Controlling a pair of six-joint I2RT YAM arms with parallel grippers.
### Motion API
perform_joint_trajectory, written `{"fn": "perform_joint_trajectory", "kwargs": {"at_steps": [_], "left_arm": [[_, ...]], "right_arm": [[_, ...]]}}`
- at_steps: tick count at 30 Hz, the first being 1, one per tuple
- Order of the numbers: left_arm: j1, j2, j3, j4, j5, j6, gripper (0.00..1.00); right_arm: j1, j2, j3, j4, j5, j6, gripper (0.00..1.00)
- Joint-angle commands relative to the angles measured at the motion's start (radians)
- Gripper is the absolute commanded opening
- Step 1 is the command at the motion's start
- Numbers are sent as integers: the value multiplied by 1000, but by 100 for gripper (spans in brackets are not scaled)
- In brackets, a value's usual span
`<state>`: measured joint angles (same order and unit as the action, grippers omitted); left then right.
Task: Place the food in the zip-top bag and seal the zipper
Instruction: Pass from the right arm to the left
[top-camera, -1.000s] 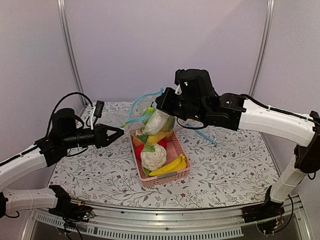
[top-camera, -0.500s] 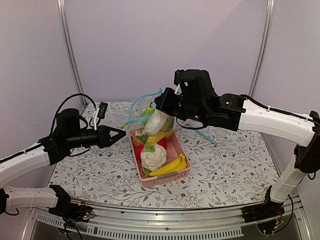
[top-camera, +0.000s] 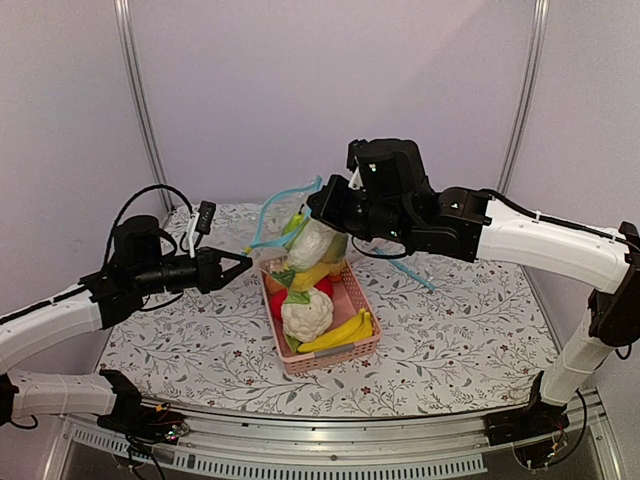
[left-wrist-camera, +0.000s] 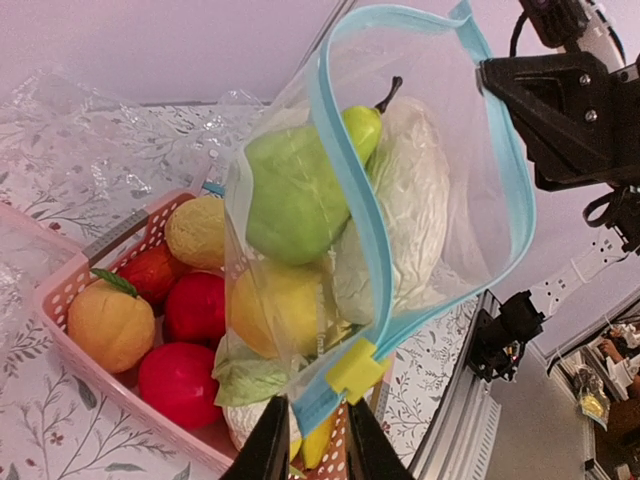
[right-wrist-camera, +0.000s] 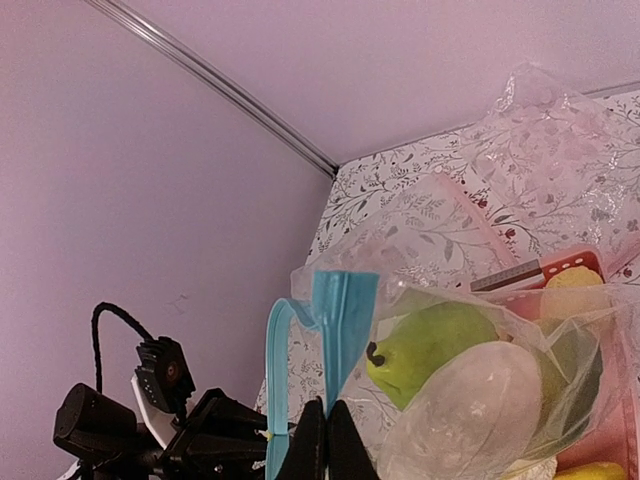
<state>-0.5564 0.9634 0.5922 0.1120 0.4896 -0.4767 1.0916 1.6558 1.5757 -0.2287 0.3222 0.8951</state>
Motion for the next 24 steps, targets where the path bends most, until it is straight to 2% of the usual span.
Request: {"fn": "perform_joint_trajectory", "kwargs": {"at_steps": [1, 5, 11, 15, 20, 24], "left_arm": [[-10, 18, 3, 17, -21, 4, 21], [-10, 35, 5, 21, -24, 3, 24], [-10, 38, -4, 46, -18, -5, 22], [-8, 31, -14, 68, -14, -16, 15], [-8, 9, -36, 120, 15, -27, 0], [-8, -13, -44, 132, 44, -22, 0]], "right_arm": [[-3, -19, 11, 33, -14, 4, 0], [-2, -22, 10, 33, -15, 5, 0], [-4, -22, 9, 37, -15, 5, 0], [-3, -22, 6, 39, -11, 7, 0], [-3, -21, -7, 38, -4, 9, 0], [-5, -26, -30, 37, 11, 17, 0]]}}
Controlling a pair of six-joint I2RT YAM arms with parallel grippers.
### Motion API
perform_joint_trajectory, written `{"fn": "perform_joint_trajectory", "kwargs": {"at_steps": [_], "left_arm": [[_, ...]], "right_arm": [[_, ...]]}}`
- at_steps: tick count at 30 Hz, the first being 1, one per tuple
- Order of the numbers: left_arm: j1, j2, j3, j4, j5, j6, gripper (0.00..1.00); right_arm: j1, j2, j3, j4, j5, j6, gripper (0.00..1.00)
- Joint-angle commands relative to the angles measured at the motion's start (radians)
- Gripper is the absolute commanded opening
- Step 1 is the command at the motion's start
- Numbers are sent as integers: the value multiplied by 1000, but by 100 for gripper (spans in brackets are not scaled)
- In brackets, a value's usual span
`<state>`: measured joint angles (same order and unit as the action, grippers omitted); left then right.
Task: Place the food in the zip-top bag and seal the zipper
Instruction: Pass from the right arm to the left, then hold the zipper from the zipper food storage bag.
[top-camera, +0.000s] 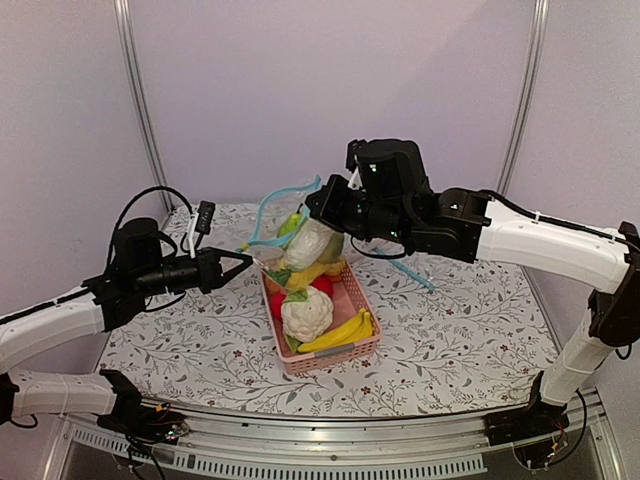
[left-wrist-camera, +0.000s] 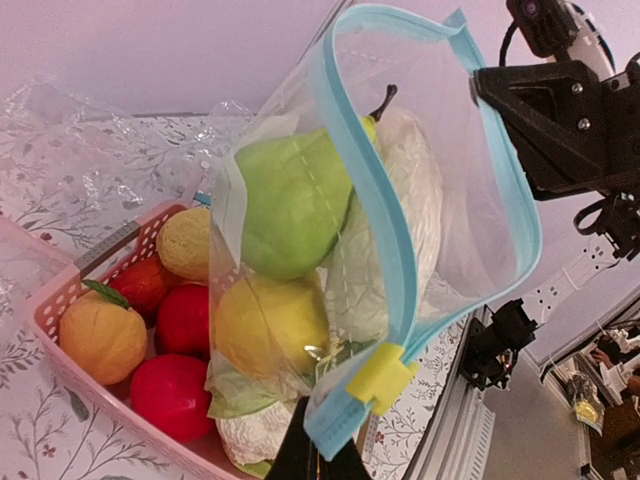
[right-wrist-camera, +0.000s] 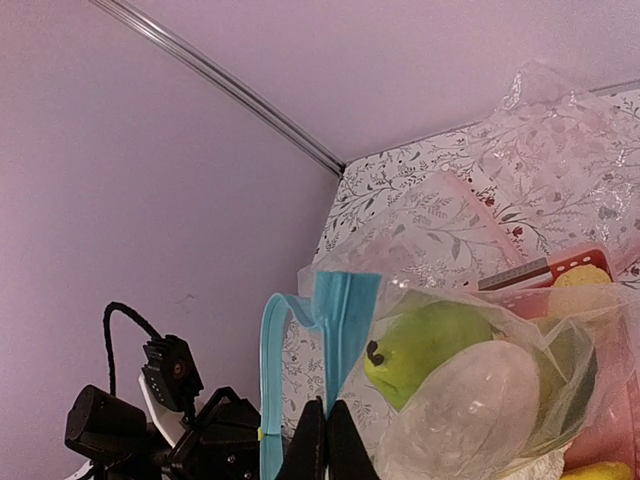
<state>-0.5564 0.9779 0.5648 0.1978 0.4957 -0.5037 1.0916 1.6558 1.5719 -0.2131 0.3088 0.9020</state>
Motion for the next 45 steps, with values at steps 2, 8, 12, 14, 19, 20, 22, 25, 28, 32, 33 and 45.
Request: {"fn": "perform_joint_trajectory", "kwargs": {"at_steps": [2, 8, 12, 14, 19, 20, 22, 25, 28, 32, 33, 45], "left_arm": [[-8, -34, -9, 23, 55, 18, 0], [-10, -15, 86, -124, 165, 72, 0], [-13, 20, 205, -261, 246, 124, 0], [-15, 34, 273, -374, 265, 192, 0], [-15, 96, 384, -551, 378, 303, 0], [-17, 110, 401, -573, 405, 314, 0], [-24, 135, 429, -605, 446, 328, 0], [-39, 151, 464, -628, 490, 340, 0], [-63, 168, 498, -634, 527, 337, 0], [-116, 193, 544, -645, 557, 336, 0], [-132, 199, 553, -648, 560, 336, 0], [-257, 269, 633, -747, 567, 390, 0]], "right_arm": [[-9, -36, -40, 21, 35, 14, 0], [-53, -62, -87, 10, 29, -1, 16], [-102, -108, -108, -34, -28, -105, 38], [-112, -136, -104, -79, -48, -184, 52], [-112, -224, -84, -197, -155, -468, 72], [-112, -243, -83, -215, -199, -507, 74], [-112, -278, -79, -250, -286, -584, 76], [-111, -301, -48, -321, -449, -675, 76], [-110, -289, -13, -382, -545, -719, 75], [-89, -272, -11, -368, -646, -750, 73], [-80, -270, -13, -356, -664, -761, 73], [-39, -200, -3, -253, -915, -875, 64]]}}
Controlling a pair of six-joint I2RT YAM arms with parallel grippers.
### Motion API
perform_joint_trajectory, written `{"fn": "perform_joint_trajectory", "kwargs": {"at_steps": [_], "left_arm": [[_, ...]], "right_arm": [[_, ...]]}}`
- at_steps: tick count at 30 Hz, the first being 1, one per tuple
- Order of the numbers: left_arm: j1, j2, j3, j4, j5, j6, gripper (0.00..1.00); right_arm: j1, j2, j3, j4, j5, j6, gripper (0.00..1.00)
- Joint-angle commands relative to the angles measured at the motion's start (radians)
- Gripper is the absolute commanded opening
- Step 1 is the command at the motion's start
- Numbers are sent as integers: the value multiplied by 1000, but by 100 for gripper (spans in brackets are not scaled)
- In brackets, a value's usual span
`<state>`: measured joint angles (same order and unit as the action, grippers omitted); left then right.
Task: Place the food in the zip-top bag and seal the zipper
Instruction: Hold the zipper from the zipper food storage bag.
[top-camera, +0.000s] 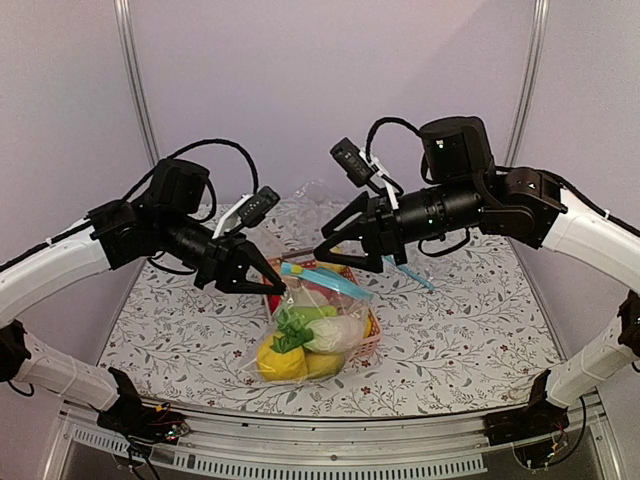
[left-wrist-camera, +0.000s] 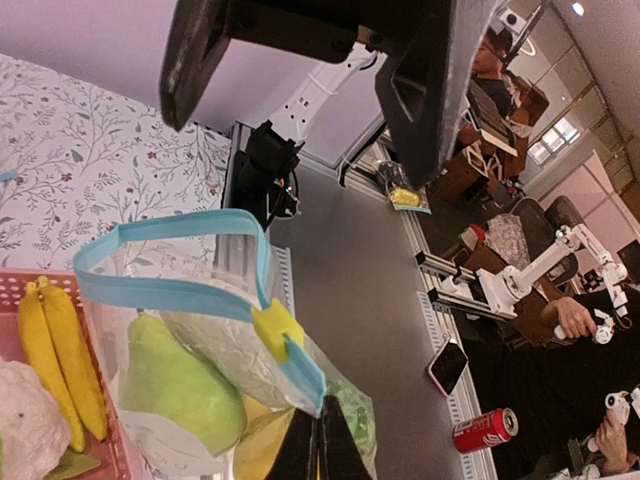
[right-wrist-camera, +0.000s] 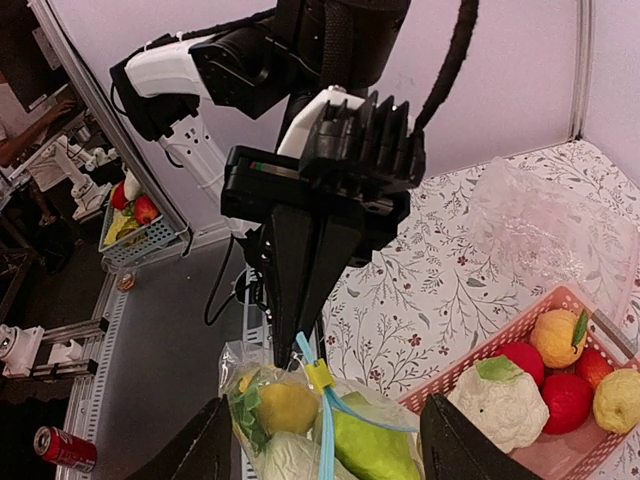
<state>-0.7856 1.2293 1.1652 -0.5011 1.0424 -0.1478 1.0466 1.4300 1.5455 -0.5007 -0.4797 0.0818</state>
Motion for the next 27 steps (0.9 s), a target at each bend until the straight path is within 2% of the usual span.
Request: {"fn": "perform_joint_trajectory", "kwargs": {"at_steps": [1, 7, 13, 18, 27], "left_arm": [[-33, 19, 33, -51, 21, 37, 0], [-57, 27, 30, -55, 18, 40, 0], [-74, 34, 36, -55, 18, 39, 0], [-77, 43, 44, -57, 22, 39, 0], [-78, 44, 57, -63, 15, 45, 0]], "right_arm": [[8, 35, 23, 35, -143, -59, 63], [21, 68, -5, 68, -222, -71, 61], [22, 82, -72, 196, -308, -25, 54], [23, 97, -89, 202, -315, -25, 51], [23, 115, -120, 202, -339, -10, 38]]}}
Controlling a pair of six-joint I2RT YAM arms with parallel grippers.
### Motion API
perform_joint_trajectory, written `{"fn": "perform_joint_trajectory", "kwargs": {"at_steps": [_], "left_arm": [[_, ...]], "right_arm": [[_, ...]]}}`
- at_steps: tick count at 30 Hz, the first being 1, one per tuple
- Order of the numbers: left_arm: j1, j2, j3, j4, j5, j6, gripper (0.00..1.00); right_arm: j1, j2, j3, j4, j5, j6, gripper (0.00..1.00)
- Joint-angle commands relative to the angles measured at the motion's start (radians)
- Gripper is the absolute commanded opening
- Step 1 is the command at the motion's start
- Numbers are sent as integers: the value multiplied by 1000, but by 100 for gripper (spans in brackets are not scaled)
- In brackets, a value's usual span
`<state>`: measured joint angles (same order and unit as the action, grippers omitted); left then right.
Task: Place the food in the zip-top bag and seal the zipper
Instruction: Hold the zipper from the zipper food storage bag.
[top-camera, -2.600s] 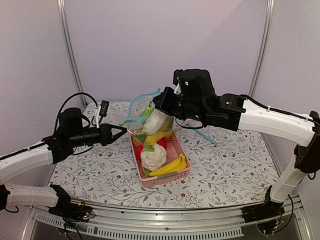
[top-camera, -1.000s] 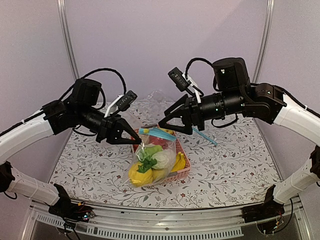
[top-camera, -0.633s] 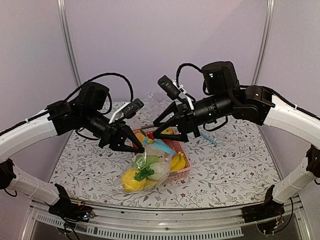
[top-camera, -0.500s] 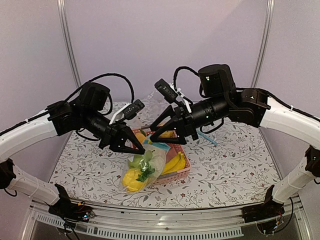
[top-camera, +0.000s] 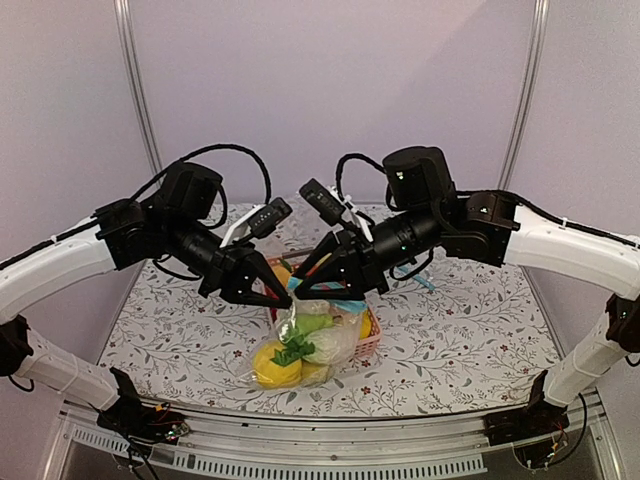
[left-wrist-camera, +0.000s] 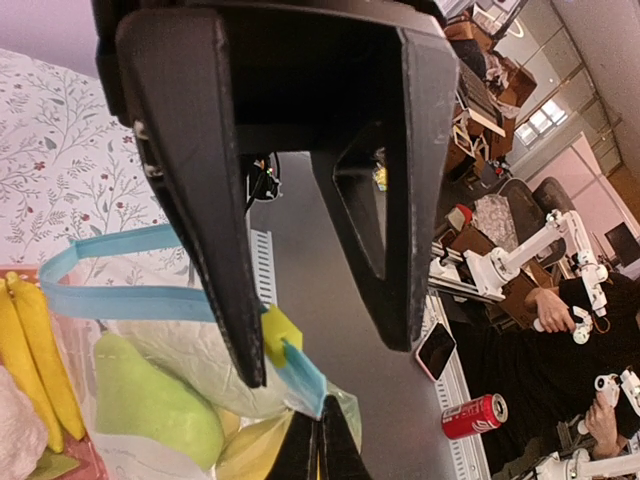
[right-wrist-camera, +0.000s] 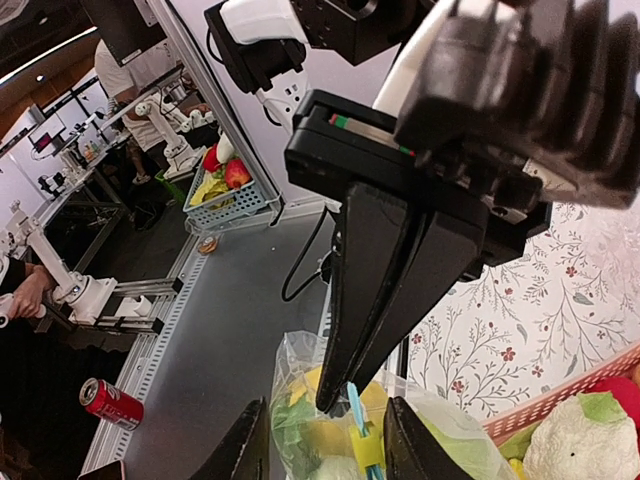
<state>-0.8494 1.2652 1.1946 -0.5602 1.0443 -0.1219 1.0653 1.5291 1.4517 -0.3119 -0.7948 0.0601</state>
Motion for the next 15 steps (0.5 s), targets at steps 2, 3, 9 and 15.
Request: {"fn": "perform_joint_trajectory", "kwargs": {"at_steps": [2, 3, 9, 15], "left_arm": [[-14, 8, 29, -7, 10, 22, 0], [-13, 7, 30, -10, 6, 22, 0], [-13, 5, 35, -29, -13, 38, 0], [-13, -4, 37, -38, -21, 43, 0]], "right_arm": [[4, 19, -30, 12, -30, 15, 36], [4, 20, -32, 12, -33, 19, 33], [5, 26, -31, 9, -42, 30, 20], [4, 25, -36, -2, -30, 29, 20]]}}
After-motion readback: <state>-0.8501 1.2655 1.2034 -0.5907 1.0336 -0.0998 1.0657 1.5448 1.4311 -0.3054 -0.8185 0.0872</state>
